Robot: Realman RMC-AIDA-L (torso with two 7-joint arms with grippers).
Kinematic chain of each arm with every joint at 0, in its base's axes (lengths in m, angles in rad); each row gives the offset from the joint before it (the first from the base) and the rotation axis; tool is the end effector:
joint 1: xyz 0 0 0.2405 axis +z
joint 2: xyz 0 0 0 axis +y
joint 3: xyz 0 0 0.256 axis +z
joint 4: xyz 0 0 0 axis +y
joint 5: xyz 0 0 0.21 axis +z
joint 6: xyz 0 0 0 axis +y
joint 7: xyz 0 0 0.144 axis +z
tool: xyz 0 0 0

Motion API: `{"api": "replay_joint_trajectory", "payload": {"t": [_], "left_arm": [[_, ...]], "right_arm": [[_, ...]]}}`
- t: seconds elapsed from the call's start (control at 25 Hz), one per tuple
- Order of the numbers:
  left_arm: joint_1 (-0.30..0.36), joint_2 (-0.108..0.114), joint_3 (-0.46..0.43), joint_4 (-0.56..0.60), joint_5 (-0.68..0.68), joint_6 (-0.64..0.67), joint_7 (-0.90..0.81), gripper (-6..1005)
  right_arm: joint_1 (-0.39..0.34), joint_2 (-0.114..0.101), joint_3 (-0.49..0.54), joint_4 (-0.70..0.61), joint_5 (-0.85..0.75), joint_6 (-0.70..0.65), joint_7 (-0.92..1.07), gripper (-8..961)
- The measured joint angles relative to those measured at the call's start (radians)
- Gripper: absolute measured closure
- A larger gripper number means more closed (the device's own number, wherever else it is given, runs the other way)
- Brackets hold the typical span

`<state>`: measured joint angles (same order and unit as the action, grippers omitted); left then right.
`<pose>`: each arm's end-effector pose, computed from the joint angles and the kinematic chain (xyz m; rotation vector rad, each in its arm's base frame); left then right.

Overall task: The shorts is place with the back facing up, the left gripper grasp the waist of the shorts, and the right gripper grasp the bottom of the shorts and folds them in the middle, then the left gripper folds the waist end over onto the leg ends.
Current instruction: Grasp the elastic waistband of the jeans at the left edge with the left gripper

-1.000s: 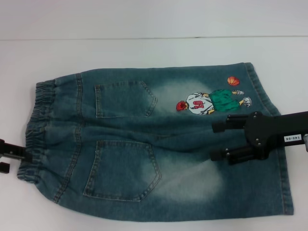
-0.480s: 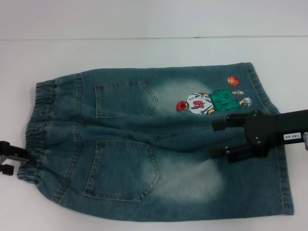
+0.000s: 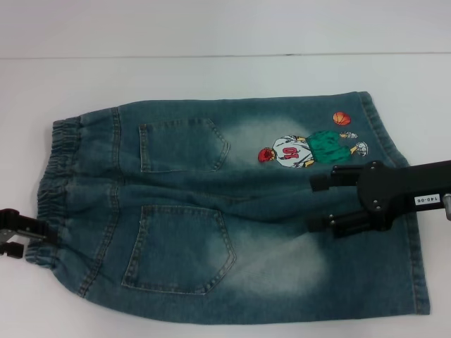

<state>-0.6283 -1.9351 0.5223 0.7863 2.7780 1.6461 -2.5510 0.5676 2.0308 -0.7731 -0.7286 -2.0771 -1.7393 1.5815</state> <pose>-0.3363 0.3275 0.0789 -2.0232 -2.0239 0.1337 0.2448 0.3214 0.0137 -2.9710 0.7215 0.5994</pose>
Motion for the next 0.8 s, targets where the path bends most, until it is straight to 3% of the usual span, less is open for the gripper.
{"api": "replay_joint_trajectory", "payload": {"t": [0.8], "left_arm": [[-0.024,-0.008,-0.003,-0.016,-0.011,0.019,0.007,219]], "right_arm": [[0.008,0.000,0.000,0.000,0.000,-0.008,0.006,19]]}}
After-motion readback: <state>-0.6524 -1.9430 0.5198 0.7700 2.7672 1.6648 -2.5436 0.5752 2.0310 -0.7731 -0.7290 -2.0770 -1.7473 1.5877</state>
